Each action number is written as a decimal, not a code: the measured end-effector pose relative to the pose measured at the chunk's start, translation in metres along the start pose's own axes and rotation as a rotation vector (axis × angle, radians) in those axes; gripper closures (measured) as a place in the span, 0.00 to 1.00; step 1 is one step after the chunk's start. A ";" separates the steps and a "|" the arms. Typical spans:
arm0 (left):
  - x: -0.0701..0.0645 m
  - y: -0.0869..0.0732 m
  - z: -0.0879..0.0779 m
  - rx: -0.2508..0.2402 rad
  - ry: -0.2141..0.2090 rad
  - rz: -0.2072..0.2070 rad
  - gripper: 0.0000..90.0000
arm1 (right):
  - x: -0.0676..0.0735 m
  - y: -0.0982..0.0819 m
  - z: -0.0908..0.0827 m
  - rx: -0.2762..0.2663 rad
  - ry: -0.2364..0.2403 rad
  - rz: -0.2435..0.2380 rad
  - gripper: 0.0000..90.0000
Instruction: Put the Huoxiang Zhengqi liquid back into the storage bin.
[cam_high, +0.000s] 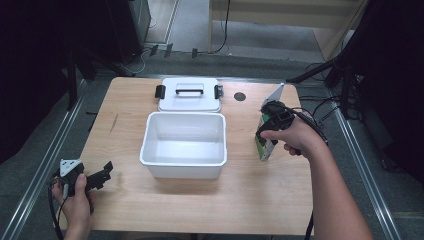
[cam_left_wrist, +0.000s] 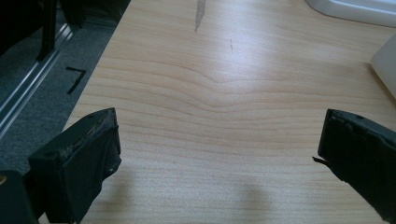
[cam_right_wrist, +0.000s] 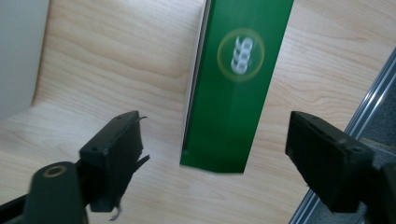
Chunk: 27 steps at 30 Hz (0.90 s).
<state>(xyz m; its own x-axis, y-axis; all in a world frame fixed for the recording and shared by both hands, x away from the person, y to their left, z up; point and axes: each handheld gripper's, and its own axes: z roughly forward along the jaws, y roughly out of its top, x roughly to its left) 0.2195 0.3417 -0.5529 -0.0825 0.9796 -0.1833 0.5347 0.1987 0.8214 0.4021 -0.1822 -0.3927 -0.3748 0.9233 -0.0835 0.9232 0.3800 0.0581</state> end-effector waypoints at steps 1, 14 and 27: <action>0.000 0.000 0.000 0.001 -0.001 0.001 0.00 | -0.001 0.003 0.000 -0.002 0.008 -0.004 0.28; 0.000 0.000 0.000 0.003 -0.004 0.004 0.00 | -0.005 0.034 0.013 0.015 0.014 0.073 0.54; 0.000 0.000 0.000 0.003 -0.005 0.014 0.00 | -0.002 0.032 0.012 -0.007 -0.049 -0.118 0.71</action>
<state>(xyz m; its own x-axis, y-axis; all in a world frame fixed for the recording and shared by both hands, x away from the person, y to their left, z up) 0.2199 0.3413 -0.5531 -0.0713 0.9821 -0.1744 0.5378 0.1851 0.8225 0.4329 -0.1724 -0.4028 -0.4758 0.8685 -0.1387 0.8723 0.4862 0.0517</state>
